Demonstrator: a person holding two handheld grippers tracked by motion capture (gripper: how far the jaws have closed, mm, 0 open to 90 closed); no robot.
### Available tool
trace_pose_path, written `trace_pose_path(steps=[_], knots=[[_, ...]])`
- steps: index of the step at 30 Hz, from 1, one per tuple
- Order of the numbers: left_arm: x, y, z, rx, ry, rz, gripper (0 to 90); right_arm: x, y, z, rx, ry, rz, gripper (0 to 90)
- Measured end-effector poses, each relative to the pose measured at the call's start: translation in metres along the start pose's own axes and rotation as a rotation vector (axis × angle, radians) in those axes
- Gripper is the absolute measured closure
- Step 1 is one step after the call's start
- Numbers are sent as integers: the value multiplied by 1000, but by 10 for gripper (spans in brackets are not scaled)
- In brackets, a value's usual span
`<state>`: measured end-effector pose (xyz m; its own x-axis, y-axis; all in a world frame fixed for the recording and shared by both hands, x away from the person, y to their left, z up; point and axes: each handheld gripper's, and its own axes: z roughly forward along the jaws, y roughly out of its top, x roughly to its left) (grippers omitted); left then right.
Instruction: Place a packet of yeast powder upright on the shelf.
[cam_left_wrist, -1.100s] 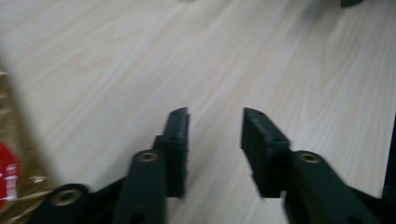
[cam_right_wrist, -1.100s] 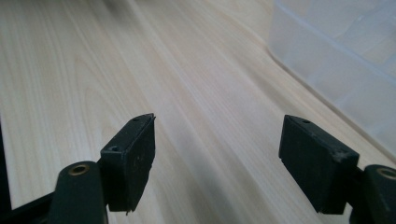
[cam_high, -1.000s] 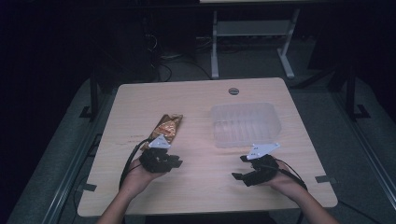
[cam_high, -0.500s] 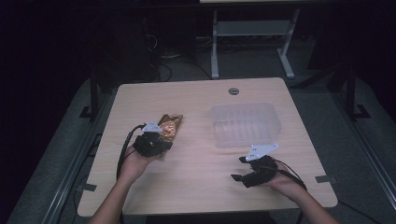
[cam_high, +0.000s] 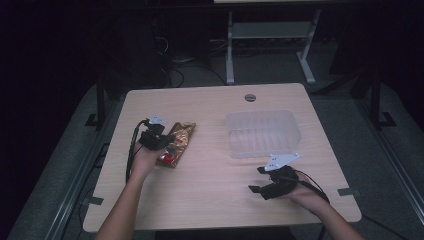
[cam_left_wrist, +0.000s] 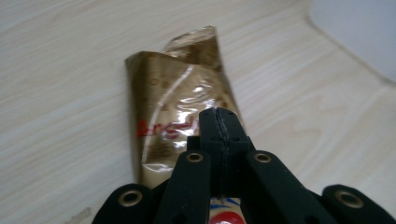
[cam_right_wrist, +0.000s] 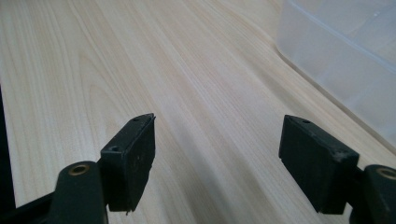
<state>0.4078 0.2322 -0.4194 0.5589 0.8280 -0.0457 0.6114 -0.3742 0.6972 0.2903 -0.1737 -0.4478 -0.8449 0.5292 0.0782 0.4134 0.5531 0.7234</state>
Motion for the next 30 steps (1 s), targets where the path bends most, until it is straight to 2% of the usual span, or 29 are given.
trace_pose_path(steps=[7,8,9,10,13,14,17,18,19,20,22,25,26,30], knots=[[16,-6,4,11,33,-36,897,-1,0,1,3,1,-1,267],[22,-7,4,9,51,-46,897,-1,0,1,4,0,-4,267],[22,-7,4,9,51,-46,897,-1,0,1,4,0,-4,267],[27,-5,3,13,77,-51,897,-1,0,1,5,0,-4,266],[32,-3,5,0,88,-69,897,-1,0,1,4,-2,0,267],[33,-2,10,23,114,-55,897,-1,0,1,5,-2,1,266],[35,-3,17,32,122,-69,897,-1,0,1,3,-2,3,267],[34,-5,23,60,142,-72,897,-2,-1,0,0,-3,4,267],[34,-5,23,60,142,-72,897,-2,-1,0,2,-3,6,267],[34,-7,26,81,148,-69,897,-3,-1,0,4,-6,6,267],[34,-8,27,87,146,-68,897,-4,-2,0,0,-7,1,267],[35,-9,27,75,121,-59,897,-4,-2,-2,-2,-9,9,267],[33,-11,28,71,85,-81,897,-4,-2,-3,-4,-10,9,267],[28,-12,32,80,50,-72,897,-4,-2,-3,-7,-10,0,267]])
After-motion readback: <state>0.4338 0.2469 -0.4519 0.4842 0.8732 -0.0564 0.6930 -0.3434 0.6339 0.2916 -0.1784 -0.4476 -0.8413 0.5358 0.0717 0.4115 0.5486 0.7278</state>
